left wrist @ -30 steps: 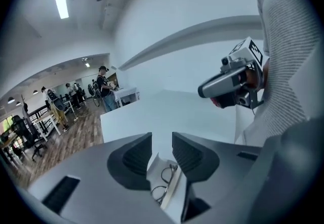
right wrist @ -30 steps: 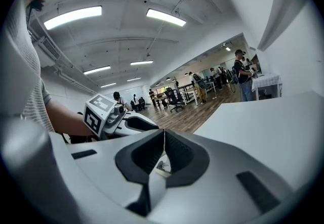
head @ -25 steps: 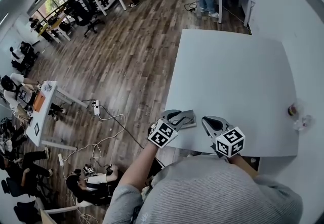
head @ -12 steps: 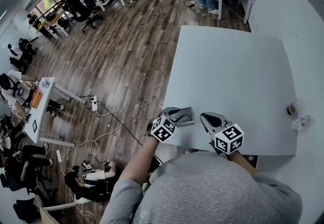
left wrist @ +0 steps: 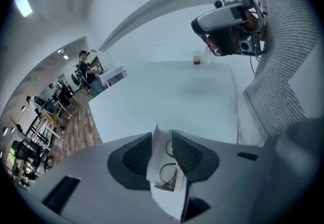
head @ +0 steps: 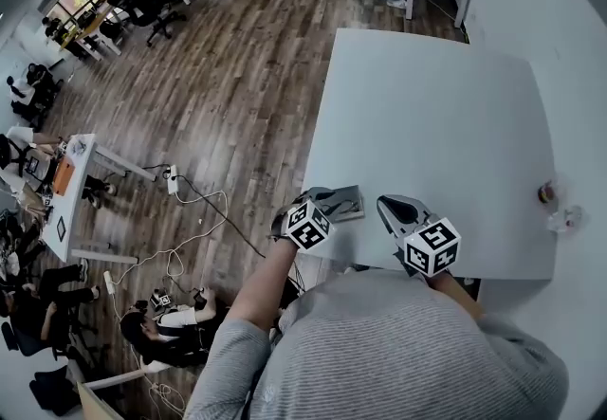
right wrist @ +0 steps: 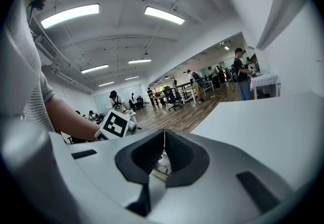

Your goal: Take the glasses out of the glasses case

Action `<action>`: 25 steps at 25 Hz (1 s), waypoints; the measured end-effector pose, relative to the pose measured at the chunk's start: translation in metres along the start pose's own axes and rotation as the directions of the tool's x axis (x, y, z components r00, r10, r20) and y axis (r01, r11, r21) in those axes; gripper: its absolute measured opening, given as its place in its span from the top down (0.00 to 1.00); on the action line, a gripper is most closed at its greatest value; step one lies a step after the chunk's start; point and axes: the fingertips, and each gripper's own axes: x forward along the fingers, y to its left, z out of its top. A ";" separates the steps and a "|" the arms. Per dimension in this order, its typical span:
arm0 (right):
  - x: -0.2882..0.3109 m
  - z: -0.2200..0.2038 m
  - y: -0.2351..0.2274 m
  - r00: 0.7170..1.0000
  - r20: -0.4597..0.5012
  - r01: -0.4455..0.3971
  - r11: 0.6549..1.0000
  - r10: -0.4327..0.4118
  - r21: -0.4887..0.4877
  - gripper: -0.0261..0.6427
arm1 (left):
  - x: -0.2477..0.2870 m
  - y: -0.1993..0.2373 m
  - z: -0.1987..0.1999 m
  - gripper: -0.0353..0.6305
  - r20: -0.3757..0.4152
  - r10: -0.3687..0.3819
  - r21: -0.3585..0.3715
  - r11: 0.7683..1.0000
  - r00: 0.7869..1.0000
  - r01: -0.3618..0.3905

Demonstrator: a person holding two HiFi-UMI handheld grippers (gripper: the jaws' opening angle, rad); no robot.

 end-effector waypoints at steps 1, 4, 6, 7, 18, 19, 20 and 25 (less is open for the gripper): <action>0.000 0.000 0.000 1.000 -0.001 0.002 1.000 -0.002 0.001 0.94 | 0.002 -0.002 0.000 0.78 -0.009 -0.004 0.017 1.000 1.000 0.004; -0.001 -0.002 -0.004 1.000 -0.003 0.011 1.000 -0.011 0.003 0.94 | 0.010 -0.006 0.001 0.78 -0.030 -0.011 0.061 0.998 0.999 0.012; 0.002 -0.003 -0.008 1.000 -0.004 0.015 1.000 -0.015 0.006 0.94 | 0.017 -0.008 0.000 0.78 -0.041 -0.021 0.080 0.996 0.999 0.024; 0.003 -0.004 -0.011 1.000 -0.004 0.017 1.000 -0.017 0.009 0.94 | 0.021 -0.010 -0.001 0.78 -0.047 -0.029 0.087 0.996 0.998 0.033; 0.005 -0.003 -0.028 0.999 -0.008 0.036 0.999 -0.036 0.029 0.94 | 0.045 -0.030 -0.016 0.78 -0.139 -0.110 0.128 0.983 0.984 0.128; 0.004 -0.003 -0.029 0.999 -0.010 0.039 0.999 -0.038 0.032 0.94 | 0.047 -0.031 -0.018 0.78 -0.149 -0.112 0.132 0.982 0.982 0.132; 0.004 -0.004 -0.030 0.999 -0.013 0.041 0.999 -0.041 0.034 0.94 | 0.048 -0.032 -0.019 0.78 -0.158 -0.114 0.135 0.981 0.981 0.135; 0.004 -0.010 -0.032 0.999 -0.023 0.051 0.998 -0.050 0.042 0.94 | 0.055 -0.038 -0.035 0.78 -0.205 -0.111 0.156 0.977 0.972 0.145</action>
